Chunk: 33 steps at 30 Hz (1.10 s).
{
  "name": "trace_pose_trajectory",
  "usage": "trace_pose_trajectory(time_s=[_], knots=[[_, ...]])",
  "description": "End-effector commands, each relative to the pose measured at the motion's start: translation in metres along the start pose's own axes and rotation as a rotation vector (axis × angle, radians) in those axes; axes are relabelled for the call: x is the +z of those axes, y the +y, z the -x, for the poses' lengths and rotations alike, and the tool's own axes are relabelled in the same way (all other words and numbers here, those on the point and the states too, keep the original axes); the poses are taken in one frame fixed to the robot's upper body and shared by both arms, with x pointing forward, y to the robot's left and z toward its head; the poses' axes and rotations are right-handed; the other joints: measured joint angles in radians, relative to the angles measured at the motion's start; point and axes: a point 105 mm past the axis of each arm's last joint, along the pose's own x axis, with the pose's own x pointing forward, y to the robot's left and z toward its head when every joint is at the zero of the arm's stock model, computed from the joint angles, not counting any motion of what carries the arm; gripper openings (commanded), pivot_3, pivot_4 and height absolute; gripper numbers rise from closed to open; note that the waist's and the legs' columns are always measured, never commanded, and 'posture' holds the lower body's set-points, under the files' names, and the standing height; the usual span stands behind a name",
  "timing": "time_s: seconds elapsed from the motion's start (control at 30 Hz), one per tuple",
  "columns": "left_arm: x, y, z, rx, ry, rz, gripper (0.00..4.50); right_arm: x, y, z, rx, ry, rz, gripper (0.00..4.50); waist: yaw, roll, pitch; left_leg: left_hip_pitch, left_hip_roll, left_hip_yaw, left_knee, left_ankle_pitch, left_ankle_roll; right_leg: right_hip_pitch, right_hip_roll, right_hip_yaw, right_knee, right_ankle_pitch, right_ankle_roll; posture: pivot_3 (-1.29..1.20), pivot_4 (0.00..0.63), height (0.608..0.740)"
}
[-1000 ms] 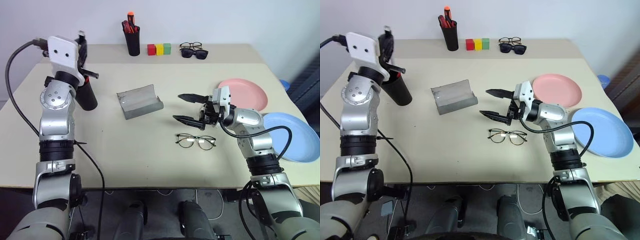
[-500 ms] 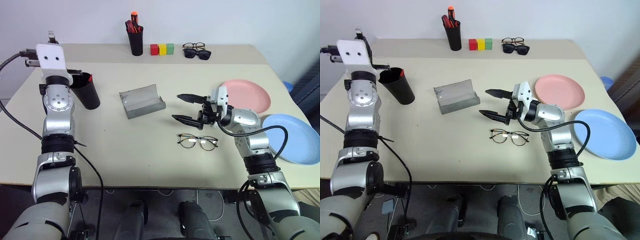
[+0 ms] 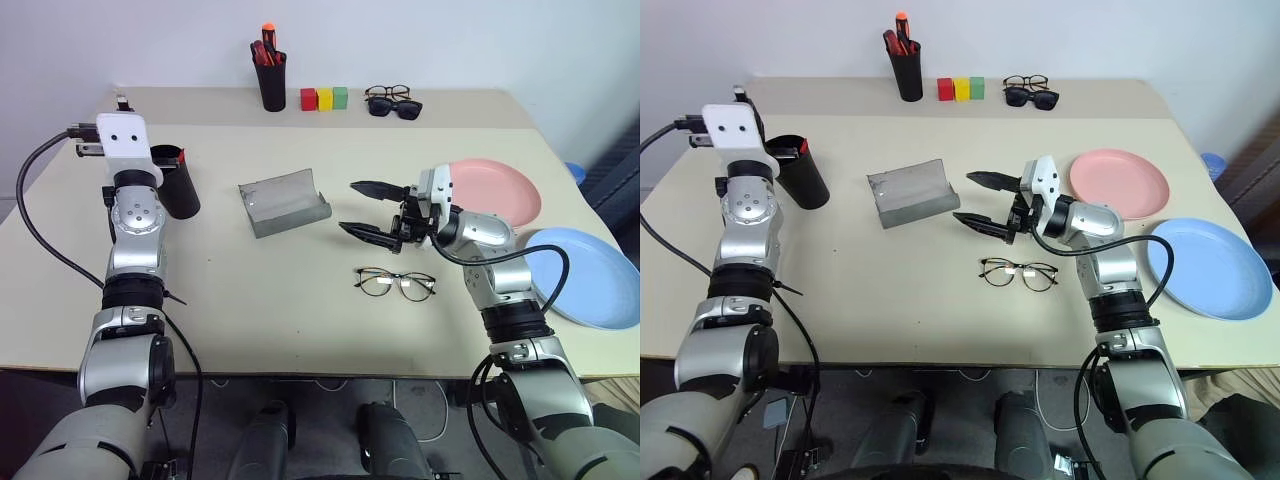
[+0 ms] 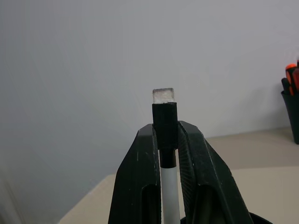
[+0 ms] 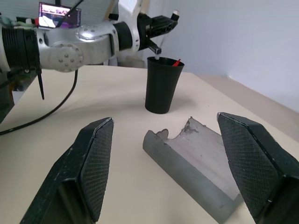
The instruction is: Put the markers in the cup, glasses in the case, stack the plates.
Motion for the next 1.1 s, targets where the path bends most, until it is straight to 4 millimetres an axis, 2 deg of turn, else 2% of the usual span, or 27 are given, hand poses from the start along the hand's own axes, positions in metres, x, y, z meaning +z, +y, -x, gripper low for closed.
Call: trace_pose_trajectory(time_s=[0.03, 0.23, 0.57, 0.7, 0.8, 0.83, 0.93, 1.0, 1.07, 1.1], knots=[[0.020, 0.000, -0.009, 0.023, -0.061, 0.034, 0.05, 0.016, -0.007, -0.001, -0.021, -0.052, 0.028, 3.60, 0.001, 0.000, 0.000, 0.000, 0.000, 0.000, 0.000, 0.000, 0.000, 0.000, 0.000, 0.000, 0.000, 0.000, 0.000, 0.00, 0.150, 0.740], [0.005, -0.009, -0.001, 0.002, -0.026, 0.034, 0.05, 0.017, -0.007, -0.002, -0.024, -0.058, 0.023, 3.60, 0.001, 0.000, 0.000, 0.000, 0.000, 0.000, 0.000, 0.000, 0.000, 0.000, 0.000, 0.000, 0.000, 0.000, 0.000, 0.00, 0.150, 0.740], [-0.006, -0.018, 0.008, -0.009, 0.006, 0.053, 0.05, 0.018, -0.009, -0.002, -0.035, -0.060, 0.026, 3.60, 0.000, 0.000, 0.000, 0.000, 0.000, 0.000, 0.000, 0.000, 0.000, 0.000, 0.000, 0.000, 0.000, 0.000, 0.000, 0.00, 0.150, 0.740], [-0.011, -0.021, 0.015, -0.028, 0.013, 0.056, 1.88, 0.019, -0.011, -0.001, -0.042, -0.059, 0.030, 3.60, 0.000, 0.000, 0.000, 0.000, 0.000, 0.000, 0.000, 0.000, 0.000, 0.000, 0.000, 0.000, 0.000, 0.000, 0.000, 0.00, 0.150, 0.740], [-0.005, -0.022, 0.018, -0.036, -0.002, 0.112, 3.42, 0.019, -0.012, 0.002, -0.052, -0.050, 0.034, 3.60, 0.001, 0.000, 0.000, 0.000, 0.000, 0.000, 0.000, 0.000, 0.000, 0.000, 0.000, 0.000, 0.000, 0.000, 0.000, 0.00, 0.150, 0.740], [-0.001, -0.024, 0.018, -0.046, -0.013, 0.137, 3.42, 0.018, -0.013, 0.003, -0.056, -0.045, 0.035, 3.60, 0.002, 0.000, 0.000, 0.000, 0.000, 0.000, 0.000, 0.000, 0.000, 0.000, 0.000, 0.000, 0.000, 0.000, 0.000, 0.00, 0.150, 0.740], [0.030, -0.045, 0.021, -0.180, -0.063, 0.259, 3.42, 0.017, -0.013, 0.010, -0.064, -0.021, 0.030, 3.60, 0.005, 0.000, 0.000, -0.001, 0.000, 0.000, 0.000, 0.000, 0.000, 0.000, 0.000, 0.000, -0.001, 0.000, 0.000, 0.00, 0.150, 0.740], [0.047, -0.077, 0.030, -0.433, 0.003, 0.285, 3.42, 0.016, -0.013, 0.017, -0.075, 0.001, 0.026, 3.60, 0.006, 0.000, 0.000, -0.002, 0.000, 0.000, 0.000, 0.000, 0.000, 0.000, 0.000, 0.000, -0.001, 0.000, 0.000, 0.00, 0.150, 0.740], [0.063, -0.108, 0.051, -0.737, 0.026, 0.232, 3.42, 0.015, -0.012, 0.026, -0.090, 0.024, 0.028, 3.60, 0.004, 0.000, 0.000, -0.002, 0.000, 0.000, 0.000, 0.000, 0.000, 0.000, 0.000, 0.000, -0.001, 0.000, 0.000, 0.00, 0.150, 0.740], [0.063, -0.119, 0.063, -0.869, 0.084, 0.224, 3.42, 0.015, -0.011, 0.032, -0.102, 0.033, 0.031, 3.60, 0.003, 0.000, 0.000, -0.002, 0.000, 0.000, 0.000, 0.000, 0.000, 0.000, 0.000, 0.000, -0.001, 0.000, 0.000, 0.00, 0.150, 0.740]])
